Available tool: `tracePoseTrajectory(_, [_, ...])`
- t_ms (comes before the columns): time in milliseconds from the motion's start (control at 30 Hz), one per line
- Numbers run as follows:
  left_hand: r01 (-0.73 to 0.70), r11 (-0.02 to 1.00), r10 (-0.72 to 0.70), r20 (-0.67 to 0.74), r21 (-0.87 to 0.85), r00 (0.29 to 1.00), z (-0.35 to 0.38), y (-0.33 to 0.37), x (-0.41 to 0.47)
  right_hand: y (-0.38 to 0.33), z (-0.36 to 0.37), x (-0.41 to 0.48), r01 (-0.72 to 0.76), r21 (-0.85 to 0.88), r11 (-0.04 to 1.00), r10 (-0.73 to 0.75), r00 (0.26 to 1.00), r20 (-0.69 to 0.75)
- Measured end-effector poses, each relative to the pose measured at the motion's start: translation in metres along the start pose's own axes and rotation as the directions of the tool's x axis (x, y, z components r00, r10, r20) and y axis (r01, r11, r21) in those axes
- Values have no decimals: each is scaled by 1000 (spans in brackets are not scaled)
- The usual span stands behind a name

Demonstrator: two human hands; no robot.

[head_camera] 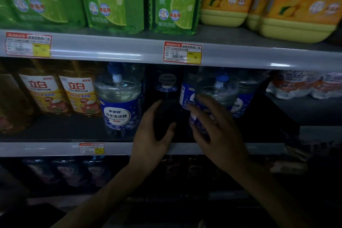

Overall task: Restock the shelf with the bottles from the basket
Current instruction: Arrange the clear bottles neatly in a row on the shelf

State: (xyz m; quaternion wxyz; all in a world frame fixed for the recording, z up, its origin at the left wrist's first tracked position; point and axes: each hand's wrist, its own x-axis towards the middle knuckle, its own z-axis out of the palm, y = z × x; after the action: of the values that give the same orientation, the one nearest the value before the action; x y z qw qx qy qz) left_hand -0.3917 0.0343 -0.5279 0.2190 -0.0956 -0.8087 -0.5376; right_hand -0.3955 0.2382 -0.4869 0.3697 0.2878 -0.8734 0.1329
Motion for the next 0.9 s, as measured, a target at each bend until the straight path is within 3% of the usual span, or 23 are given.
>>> tracePoseTrajectory(100, [2,999,0,32,-36,999,22,4,3,15,-10,-7,-193,28,981,194,978,-74])
tracePoseTrajectory(167, [16,997,-12,62,-69,998,36,5,7,20,-13,-13,-370,124,921,385,914,-128])
tracePoseTrajectory(233, [43,994,-35,75,-100,997,49,5,11,28,-10,-17,-547,275,790,583,809,-66])
tracePoseTrajectory(300, [63,989,-52,85,-133,995,61,7,16,38,-4,-20,-660,383,647,680,726,101])
tracePoseTrajectory(400, [72,984,-55,102,-162,993,76,9,21,59,8,-23,-726,468,504,658,674,336])
tracePoseTrajectory(567, [153,979,-139,105,-139,985,77,5,34,90,20,-28,-788,464,405,601,612,514])
tracePoseTrajectory(700, [152,981,-131,170,-118,977,75,1,32,91,24,-28,-796,452,402,623,600,503])
tracePoseTrajectory(900, [153,987,-148,100,-44,984,52,-9,26,59,40,-18,-778,477,409,638,618,460])
